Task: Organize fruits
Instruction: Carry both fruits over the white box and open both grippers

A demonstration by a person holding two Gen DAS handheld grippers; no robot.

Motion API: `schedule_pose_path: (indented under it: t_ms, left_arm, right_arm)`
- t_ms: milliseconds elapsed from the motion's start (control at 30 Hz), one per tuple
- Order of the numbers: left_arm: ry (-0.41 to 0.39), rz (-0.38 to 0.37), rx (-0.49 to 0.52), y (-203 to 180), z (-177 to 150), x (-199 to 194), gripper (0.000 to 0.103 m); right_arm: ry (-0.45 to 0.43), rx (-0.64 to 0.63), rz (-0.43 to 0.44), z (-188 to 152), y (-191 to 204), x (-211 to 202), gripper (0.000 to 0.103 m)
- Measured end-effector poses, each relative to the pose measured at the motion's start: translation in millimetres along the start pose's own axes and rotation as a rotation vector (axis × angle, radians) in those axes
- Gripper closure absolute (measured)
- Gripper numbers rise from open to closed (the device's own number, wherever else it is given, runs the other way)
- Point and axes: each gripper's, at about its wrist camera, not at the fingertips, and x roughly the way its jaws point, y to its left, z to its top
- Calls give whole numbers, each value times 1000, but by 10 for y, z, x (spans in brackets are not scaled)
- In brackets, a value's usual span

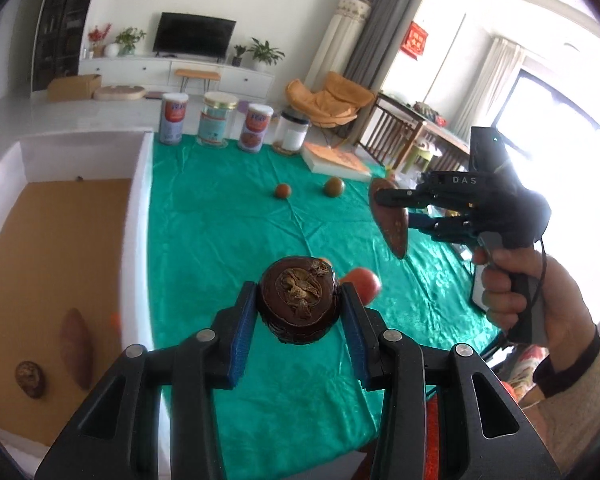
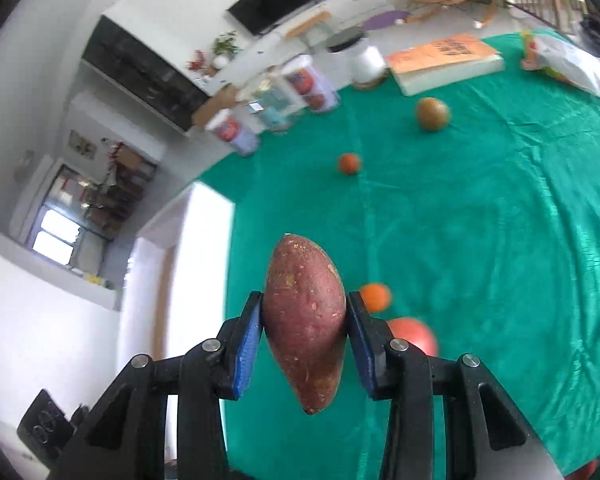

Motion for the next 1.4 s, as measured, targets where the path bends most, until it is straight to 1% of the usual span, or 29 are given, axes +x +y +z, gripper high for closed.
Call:
schedule_pose_path:
  t_ms: [67, 100, 167, 200, 233, 333, 400, 500, 567, 600, 633, 667, 700, 733, 767, 800, 833, 867, 900, 933, 967, 1033, 1067, 1133, 1200, 1267, 1300, 1333, 1400]
  left_arm:
    - [-29, 58, -32, 219, 42, -230, 61]
    - [-44, 102, -50, 358, 49, -329, 61]
    - [-67, 225, -82, 673, 39, -461, 61]
    - [-65, 284, -109, 852, 21, -501, 61]
    - [-62, 328, -145, 1045, -13, -536, 61]
    - [-35, 443, -233, 1528, -166, -561, 61]
    - [-14, 500, -261, 1732, -275, -543, 61]
    - [14, 558, -285, 1933, -393, -483, 61]
    - [27, 574, -313, 2023, -450, -422, 60]
    - [32, 588, -324, 2070, -466, -406, 57]
    - [37, 600, -331, 2088, -486, -399, 45]
    - [39, 608, -335, 2086, -498, -390, 24]
    - [30, 614, -336, 2057, -500, -387, 15]
    - [12, 615, -334, 2016, -497, -399, 9]
    - [-4, 612, -327, 1949, -467, -398, 9]
    - [-15, 599, -313, 1880, -440, -388, 9]
    - [-26, 583, -295, 1792, -407, -372, 8]
    - [-37, 567, -276, 1691, -365, -345, 8]
    - [-48, 546, -255, 1570, -327, -310, 8]
    - [-56, 515, -232, 1438, -289, -285, 8]
    - [-61, 480, -204, 1293, -254, -245, 7]
    - [-65, 401, -141, 949, -184, -117, 6]
    - [-62, 352, -108, 762, -164, -48, 6]
    - [-44, 248, -42, 380, -141, 124, 4]
    - [6, 142, 11, 43, -145, 329, 3]
    - [76, 35, 24, -200, -157, 620, 3]
    - [105, 3, 22, -283, -179, 767, 3]
    - [128, -5, 22, -345, -200, 918, 3]
    - [154, 33, 35, -407, -239, 1220, 3]
  right_arm:
    - [43, -52, 105, -166, 469, 202, 62]
    - [71, -80, 148, -282, 697, 326, 62]
    - [136, -131, 217, -502, 1111, 642, 62]
    - [173, -157, 242, -628, 1289, 813, 62]
    - [213, -182, 259, -752, 1443, 999, 62]
    - [314, -230, 263, -1078, 1762, 1532, 62]
    - [350, -276, 234, -1281, 1887, 1778, 62]
    - [373, -330, 186, -1459, 2001, 2042, 62]
    - [388, -343, 166, -1535, 2024, 2153, 60]
    - [388, -342, 166, -1548, 2018, 2173, 59]
    - [378, -340, 178, -1546, 2010, 2153, 59]
    - [358, -341, 198, -1514, 2007, 2110, 52]
    - [321, -346, 205, -1452, 1998, 2036, 47]
    - [277, -356, 202, -1403, 1983, 1920, 38]
    - [232, -367, 199, -1345, 1952, 1782, 34]
    - [188, -375, 199, -1289, 1901, 1623, 33]
    - [146, -379, 191, -1230, 1831, 1465, 30]
    - [106, -382, 174, -1178, 1752, 1297, 24]
    - [63, -387, 151, -1142, 1643, 1121, 21]
    - [17, -392, 121, -1120, 1517, 940, 17]
    - [-30, -395, 75, -1108, 1385, 772, 14]
    - [-119, -404, -52, -1090, 1095, 470, 9]
    - [-161, -403, -128, -1089, 927, 352, 5]
    - [-219, -375, -285, -1045, 520, 162, 1]
    - [-263, -299, -398, -1031, 36, -37, 1]
    - [-291, -208, -500, -1040, -475, -138, 1]
    - [-293, -159, -552, -1037, -712, -169, 1]
    - [-291, -111, -594, -1005, -923, -224, 1]
    - [-291, -32, -648, -965, -1261, -344, 1]
